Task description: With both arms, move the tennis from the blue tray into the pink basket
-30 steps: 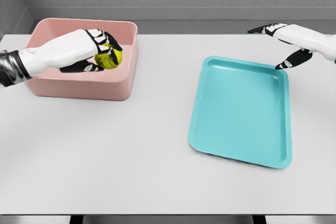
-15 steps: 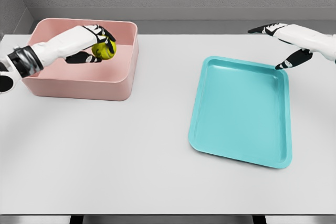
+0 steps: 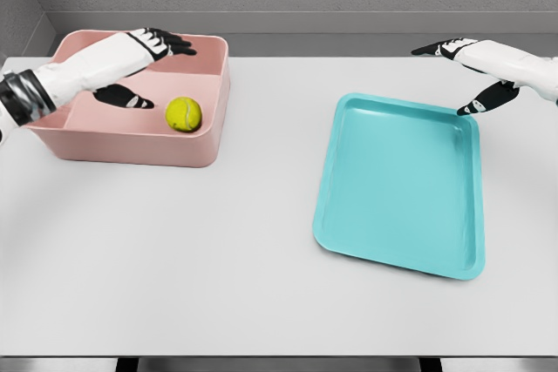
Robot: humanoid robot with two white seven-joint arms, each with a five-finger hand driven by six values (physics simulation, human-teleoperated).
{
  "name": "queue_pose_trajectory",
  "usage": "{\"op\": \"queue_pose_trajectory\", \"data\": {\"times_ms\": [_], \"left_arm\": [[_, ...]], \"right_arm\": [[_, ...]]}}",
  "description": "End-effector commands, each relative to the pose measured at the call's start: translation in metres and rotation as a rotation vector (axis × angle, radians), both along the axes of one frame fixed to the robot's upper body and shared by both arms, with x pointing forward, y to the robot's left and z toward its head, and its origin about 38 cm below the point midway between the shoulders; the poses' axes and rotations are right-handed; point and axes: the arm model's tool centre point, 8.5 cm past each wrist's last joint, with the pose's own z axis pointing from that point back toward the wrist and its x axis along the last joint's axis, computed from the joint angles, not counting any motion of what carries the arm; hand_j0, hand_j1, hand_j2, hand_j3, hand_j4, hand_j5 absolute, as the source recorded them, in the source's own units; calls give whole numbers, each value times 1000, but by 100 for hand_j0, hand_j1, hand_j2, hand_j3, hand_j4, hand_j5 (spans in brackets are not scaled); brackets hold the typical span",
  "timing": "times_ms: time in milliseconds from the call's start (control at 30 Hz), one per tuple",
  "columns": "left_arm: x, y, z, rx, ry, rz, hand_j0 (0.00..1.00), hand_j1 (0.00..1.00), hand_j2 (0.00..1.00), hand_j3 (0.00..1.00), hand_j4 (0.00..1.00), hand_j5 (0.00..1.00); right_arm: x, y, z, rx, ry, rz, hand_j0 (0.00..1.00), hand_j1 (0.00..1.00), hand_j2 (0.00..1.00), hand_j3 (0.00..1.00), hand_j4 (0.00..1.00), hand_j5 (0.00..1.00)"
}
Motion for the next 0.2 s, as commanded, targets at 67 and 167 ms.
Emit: {"op": "queue_pose_trajectory", "data": {"times_ms": [67, 167], "left_arm": [[-34, 13, 22, 20, -27, -49, 100, 100, 100, 100, 100, 100], [-39, 18, 18, 27, -10, -46, 100, 100, 100, 100, 100, 100]], "right_arm": [[0, 0, 1, 8, -1, -3, 100, 100, 100, 100, 100, 100], [0, 0, 1, 8, -1, -3, 100, 100, 100, 100, 100, 100]]}}
